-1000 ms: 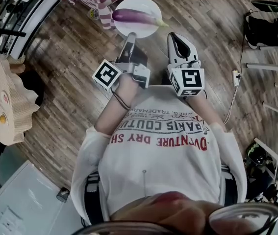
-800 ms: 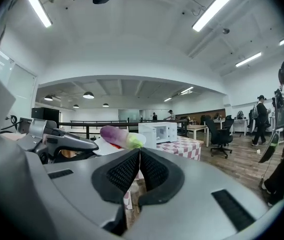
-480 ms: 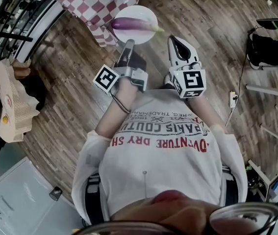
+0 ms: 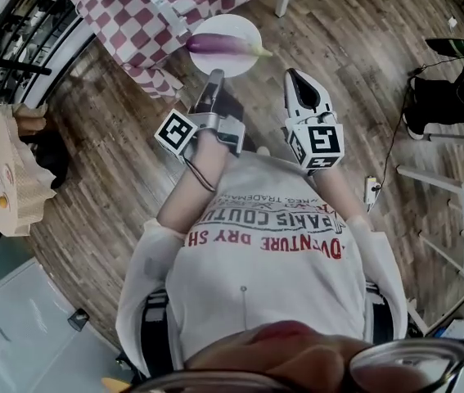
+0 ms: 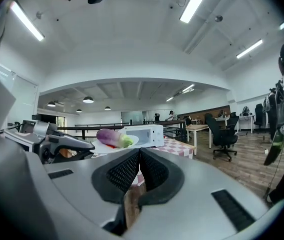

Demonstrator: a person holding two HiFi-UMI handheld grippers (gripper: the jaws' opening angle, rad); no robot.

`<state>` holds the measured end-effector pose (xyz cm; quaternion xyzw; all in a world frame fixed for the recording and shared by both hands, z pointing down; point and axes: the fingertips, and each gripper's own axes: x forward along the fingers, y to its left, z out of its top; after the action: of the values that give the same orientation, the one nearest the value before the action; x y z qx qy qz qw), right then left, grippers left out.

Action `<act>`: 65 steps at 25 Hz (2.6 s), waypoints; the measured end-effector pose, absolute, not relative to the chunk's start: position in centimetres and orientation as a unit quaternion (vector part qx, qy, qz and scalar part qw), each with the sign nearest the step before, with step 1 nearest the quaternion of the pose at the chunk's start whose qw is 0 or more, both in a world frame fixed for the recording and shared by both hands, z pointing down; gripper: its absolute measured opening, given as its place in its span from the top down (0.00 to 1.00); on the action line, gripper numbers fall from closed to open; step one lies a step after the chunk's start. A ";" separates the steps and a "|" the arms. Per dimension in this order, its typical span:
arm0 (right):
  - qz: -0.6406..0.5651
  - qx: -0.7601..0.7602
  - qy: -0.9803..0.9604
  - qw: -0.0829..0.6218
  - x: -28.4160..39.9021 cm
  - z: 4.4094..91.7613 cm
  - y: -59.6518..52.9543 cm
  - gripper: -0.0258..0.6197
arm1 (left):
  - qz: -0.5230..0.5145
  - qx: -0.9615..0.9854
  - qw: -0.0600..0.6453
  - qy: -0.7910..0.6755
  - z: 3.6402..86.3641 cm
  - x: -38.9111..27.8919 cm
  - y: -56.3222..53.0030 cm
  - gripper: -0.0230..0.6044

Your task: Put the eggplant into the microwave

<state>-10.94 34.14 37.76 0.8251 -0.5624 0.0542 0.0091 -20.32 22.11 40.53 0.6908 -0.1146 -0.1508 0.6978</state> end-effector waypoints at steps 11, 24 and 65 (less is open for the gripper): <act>0.069 0.830 -0.554 0.007 -1.1 39.7 29.0 0.92 | -0.104 0.701 0.694 -0.124 43.5 -9.6 18.1 0.91; 0.088 0.825 -0.558 0.033 13.5 40.5 14.0 0.92 | -0.101 0.699 0.695 -0.131 43.9 6.2 3.5 0.91; 0.123 0.559 -0.819 0.038 29.5 44.2 -22.7 0.92 | -0.311 0.538 0.658 -0.426 50.0 14.5 -22.5 0.91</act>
<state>29.54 -22.66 44.24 0.5587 -0.8194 0.1225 0.0378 14.52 -22.52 49.97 0.5376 -0.4258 -0.3110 0.6580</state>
